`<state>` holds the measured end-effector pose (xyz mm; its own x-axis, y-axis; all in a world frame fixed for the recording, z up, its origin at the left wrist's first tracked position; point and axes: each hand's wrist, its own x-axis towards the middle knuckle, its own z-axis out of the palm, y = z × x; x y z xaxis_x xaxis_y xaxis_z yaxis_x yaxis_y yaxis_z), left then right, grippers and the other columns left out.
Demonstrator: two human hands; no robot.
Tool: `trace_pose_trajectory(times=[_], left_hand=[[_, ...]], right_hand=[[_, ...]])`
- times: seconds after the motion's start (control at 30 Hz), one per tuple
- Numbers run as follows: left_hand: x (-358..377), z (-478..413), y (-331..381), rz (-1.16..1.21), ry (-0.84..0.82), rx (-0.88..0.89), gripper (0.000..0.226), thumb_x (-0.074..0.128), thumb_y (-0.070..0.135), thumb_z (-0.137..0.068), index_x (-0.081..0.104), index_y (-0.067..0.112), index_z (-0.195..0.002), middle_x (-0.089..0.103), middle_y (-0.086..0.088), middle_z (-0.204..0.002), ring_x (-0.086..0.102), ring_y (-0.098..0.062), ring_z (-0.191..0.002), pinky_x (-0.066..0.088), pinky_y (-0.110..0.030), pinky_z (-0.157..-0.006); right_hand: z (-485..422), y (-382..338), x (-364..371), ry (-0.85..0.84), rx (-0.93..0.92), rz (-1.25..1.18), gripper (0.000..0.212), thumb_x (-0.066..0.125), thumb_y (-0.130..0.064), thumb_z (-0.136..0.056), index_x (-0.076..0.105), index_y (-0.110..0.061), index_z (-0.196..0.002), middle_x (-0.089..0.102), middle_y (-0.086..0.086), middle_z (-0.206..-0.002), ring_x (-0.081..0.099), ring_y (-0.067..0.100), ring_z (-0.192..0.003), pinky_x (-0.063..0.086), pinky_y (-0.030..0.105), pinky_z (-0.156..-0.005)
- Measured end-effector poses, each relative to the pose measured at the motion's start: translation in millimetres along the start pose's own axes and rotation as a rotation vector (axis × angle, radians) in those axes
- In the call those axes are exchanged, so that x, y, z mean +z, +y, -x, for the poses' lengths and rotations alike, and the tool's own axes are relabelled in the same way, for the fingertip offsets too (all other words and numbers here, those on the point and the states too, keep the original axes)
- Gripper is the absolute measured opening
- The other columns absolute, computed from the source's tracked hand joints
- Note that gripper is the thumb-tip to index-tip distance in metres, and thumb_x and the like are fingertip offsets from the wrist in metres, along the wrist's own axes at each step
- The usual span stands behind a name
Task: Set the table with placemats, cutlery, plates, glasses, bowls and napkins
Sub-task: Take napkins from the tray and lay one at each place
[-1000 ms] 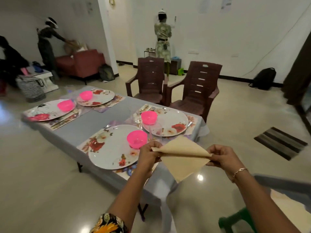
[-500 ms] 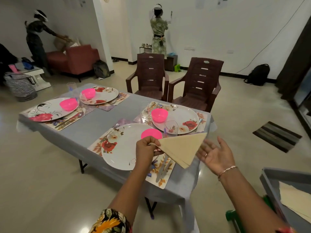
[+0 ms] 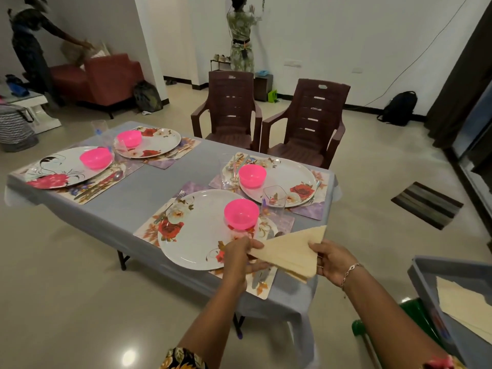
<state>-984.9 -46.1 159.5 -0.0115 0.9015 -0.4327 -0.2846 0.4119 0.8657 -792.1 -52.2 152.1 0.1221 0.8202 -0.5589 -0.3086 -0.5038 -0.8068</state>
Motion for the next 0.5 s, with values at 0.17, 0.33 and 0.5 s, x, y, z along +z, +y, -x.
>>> trace_pose_trajectory(times=[0.17,0.33,0.5], left_hand=[[8,-10,-20,-0.195,-0.053,-0.046,0.005,0.058,0.006,-0.089,0.054,0.006,-0.09,0.06,-0.012,-0.097,0.064,-0.025,-0.084,0.059,-0.03,-0.055],[25,-23,-45,-0.262,-0.001,-0.042,0.01,0.057,-0.004,-0.087,0.055,0.001,-0.096,0.059,-0.012,-0.098,0.062,-0.025,-0.088,0.056,-0.025,-0.051],[41,-41,-79,-0.43,0.083,-0.001,0.021,0.06,-0.006,-0.081,0.057,0.014,-0.072,0.061,-0.004,-0.075,0.062,-0.028,-0.087,0.055,-0.048,-0.081]], right_hand=[[-26,-10,-15,0.043,-0.055,0.186,0.013,0.05,-0.003,-0.091,0.06,-0.012,-0.09,0.062,0.004,-0.072,0.057,0.018,-0.063,0.048,0.019,-0.043],[-55,-13,-31,0.013,-0.037,0.258,0.015,0.055,-0.002,-0.089,0.057,-0.008,-0.103,0.061,0.008,-0.077,0.057,0.019,-0.065,0.045,0.022,-0.05],[-89,-10,-49,0.005,-0.016,0.465,0.04,0.051,0.019,-0.081,0.055,0.0,-0.115,0.061,0.013,-0.086,0.058,0.026,-0.075,0.047,0.027,-0.061]])
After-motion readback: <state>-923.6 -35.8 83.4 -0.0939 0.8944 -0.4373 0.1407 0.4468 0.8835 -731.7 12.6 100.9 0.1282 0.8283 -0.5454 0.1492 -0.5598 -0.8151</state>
